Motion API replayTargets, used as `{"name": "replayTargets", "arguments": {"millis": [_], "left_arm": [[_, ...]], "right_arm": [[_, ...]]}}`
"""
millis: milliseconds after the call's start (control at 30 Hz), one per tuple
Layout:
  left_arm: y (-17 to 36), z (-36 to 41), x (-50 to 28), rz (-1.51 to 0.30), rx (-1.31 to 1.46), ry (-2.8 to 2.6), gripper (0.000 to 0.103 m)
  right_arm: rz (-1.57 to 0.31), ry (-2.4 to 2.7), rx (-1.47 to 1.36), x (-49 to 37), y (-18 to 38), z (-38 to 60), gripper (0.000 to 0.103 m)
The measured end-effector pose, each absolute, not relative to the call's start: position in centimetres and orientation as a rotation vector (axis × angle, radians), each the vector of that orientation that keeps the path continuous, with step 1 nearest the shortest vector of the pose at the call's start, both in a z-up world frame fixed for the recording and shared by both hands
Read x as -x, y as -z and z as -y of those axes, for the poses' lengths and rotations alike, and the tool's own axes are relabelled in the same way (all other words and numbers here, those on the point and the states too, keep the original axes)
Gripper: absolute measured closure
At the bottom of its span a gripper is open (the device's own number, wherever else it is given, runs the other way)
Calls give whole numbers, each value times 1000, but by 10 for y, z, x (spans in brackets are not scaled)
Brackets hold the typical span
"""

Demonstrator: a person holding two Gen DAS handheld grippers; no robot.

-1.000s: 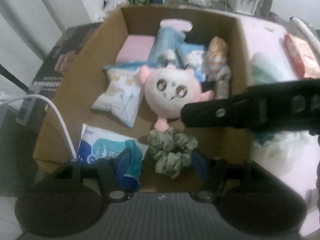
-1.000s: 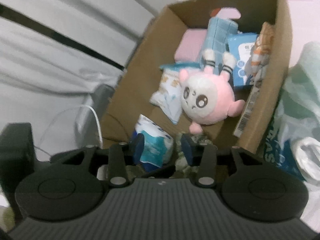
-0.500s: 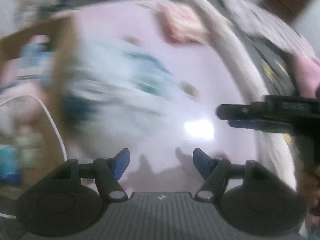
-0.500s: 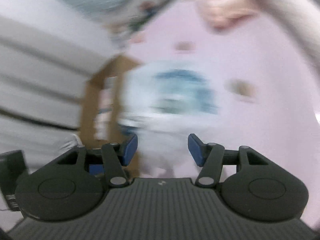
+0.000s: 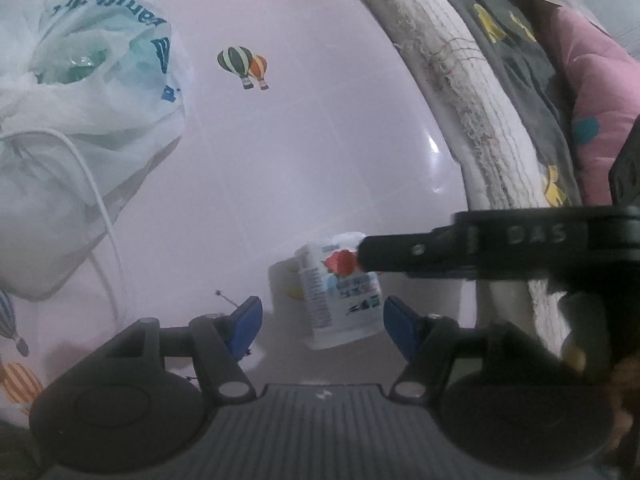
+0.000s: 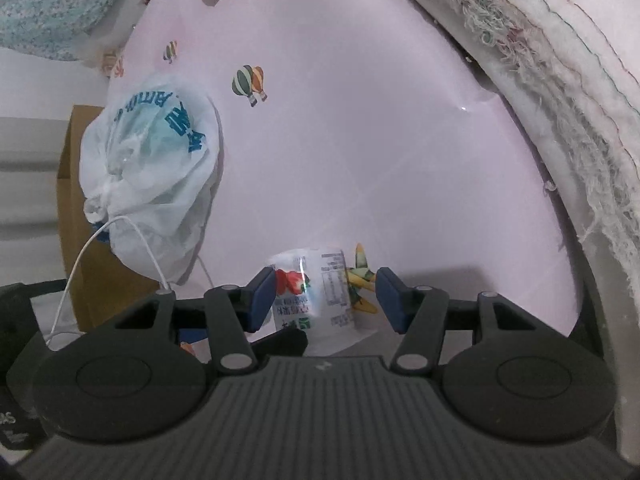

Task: Organize soft objects
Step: 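Move the right tool back toward the white yogurt cup by the bag, then close the right tool on the white yogurt cup and lift it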

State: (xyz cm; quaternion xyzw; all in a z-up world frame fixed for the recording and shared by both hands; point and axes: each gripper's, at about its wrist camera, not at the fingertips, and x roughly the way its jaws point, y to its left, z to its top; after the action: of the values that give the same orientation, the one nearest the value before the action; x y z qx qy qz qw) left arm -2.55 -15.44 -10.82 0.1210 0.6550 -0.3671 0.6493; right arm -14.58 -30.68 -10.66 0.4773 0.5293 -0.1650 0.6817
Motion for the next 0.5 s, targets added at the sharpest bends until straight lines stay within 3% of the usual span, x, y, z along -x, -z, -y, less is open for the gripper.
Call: {"name": "replayTargets", "arguments": {"millis": [167, 400, 500], "left_arm": [[101, 138, 33, -1442, -328, 871, 38], [106, 137, 56, -1395, -463, 900, 49], [116, 149, 70, -1339, -572, 917, 54]], "right_arm": [[-1200, 285, -975, 155, 94, 314, 48], [-1284, 169, -885, 170, 93, 321, 68], [-1335, 102, -784, 164, 101, 308, 71]]}}
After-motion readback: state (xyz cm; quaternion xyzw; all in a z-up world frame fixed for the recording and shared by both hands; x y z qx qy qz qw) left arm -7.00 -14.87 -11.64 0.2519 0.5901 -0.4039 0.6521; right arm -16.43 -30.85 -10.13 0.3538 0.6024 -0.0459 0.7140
